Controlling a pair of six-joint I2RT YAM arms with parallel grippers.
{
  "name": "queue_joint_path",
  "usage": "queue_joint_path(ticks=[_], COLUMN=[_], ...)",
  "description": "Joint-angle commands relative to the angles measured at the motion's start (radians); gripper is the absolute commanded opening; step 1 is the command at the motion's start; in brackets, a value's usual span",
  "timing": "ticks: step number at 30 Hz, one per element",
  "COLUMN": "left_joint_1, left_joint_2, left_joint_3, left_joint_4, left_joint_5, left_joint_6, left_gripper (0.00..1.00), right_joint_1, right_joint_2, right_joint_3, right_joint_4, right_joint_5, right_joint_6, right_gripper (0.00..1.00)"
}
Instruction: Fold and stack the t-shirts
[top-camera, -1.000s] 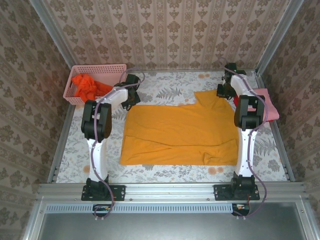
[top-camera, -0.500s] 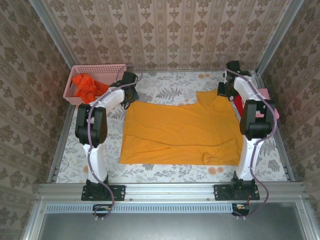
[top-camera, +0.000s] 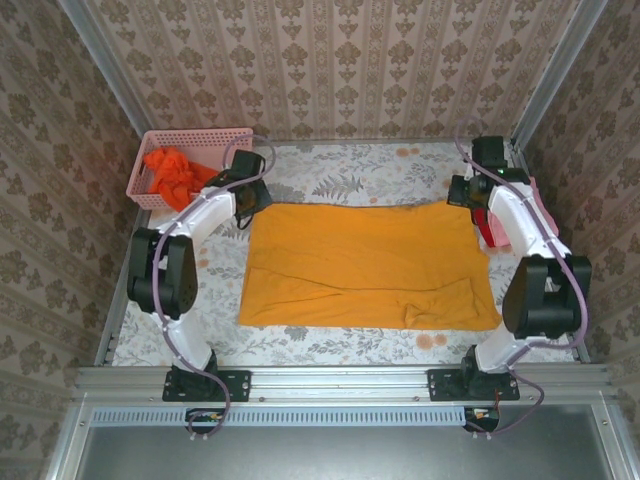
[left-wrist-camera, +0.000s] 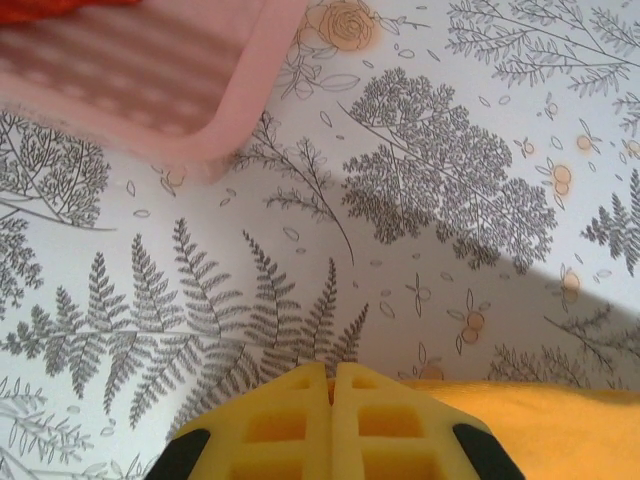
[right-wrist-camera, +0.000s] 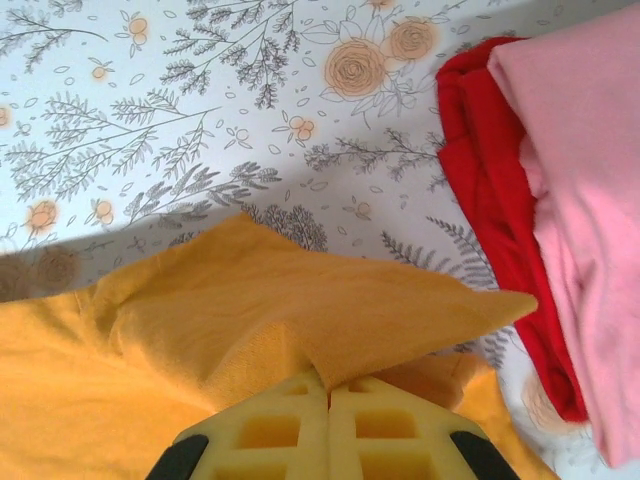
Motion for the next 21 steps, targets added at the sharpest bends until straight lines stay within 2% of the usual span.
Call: queue_joint_path(ticks=[1, 14, 21], left_joint_1=[0.012, 0.028, 0.037], left_joint_2=[-0.073, -0.195, -0.237], left_joint_3=[-0.037, -0.150, -0.210], left_joint_4=[0.015, 0.001, 0.000], left_joint_5=[0.036, 0.102, 0.118], left_joint_6=[0.012, 0.025, -0.002], left_gripper=[0.00, 0.00, 0.00], right_joint_1=[0.001, 0.002, 0.002], right_joint_2=[-0.083, -0.333, -0.409], right_joint_3=[-0.051, -0.241, -0.283], right_joint_4=[-0.025, -0.135, -0.231], right_joint_5=[0.029, 0.074, 0.081], right_joint_6=[0.016, 0.048, 0.098], right_gripper=[0.00, 0.00, 0.00])
